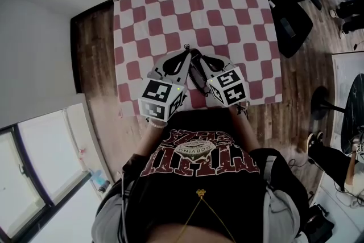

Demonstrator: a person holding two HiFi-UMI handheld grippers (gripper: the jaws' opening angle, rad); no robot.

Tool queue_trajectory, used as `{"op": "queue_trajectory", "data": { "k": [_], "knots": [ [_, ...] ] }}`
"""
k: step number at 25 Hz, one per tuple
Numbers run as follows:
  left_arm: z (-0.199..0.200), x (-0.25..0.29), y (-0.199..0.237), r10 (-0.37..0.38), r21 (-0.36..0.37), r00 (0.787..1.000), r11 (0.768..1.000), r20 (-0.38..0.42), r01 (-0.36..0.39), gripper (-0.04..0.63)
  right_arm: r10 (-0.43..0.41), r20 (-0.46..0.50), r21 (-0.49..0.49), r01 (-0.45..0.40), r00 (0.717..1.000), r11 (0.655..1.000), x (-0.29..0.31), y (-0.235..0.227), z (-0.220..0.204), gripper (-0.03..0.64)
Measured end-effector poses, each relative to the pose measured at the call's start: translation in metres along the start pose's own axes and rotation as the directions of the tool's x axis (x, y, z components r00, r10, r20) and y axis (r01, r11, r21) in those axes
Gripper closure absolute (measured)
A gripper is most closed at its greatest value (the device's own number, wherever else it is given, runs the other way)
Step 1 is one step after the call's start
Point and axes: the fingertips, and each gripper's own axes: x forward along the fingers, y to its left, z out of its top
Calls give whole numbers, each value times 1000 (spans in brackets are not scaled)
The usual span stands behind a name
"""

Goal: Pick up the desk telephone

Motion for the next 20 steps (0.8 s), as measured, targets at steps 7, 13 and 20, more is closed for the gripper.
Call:
{"op": "queue_trajectory", "data": {
  "k": [7, 13, 20],
  "knots": [
    [-2, 0, 1, 1, 2, 1000, 1000, -6, -1, 595, 7, -79, 21, -6, 997, 1000, 16, 0, -32, 597],
    [-4, 2, 1, -6, 1, 1000, 1000, -15, 6, 595, 7, -134, 18, -5, 991, 1000, 29, 0, -53, 597],
    [-7, 5, 1, -17, -3, 1000, 1000, -17, 17, 595, 7, -183, 19, -4, 983, 1000, 35, -1, -70, 597]
  ]
}}
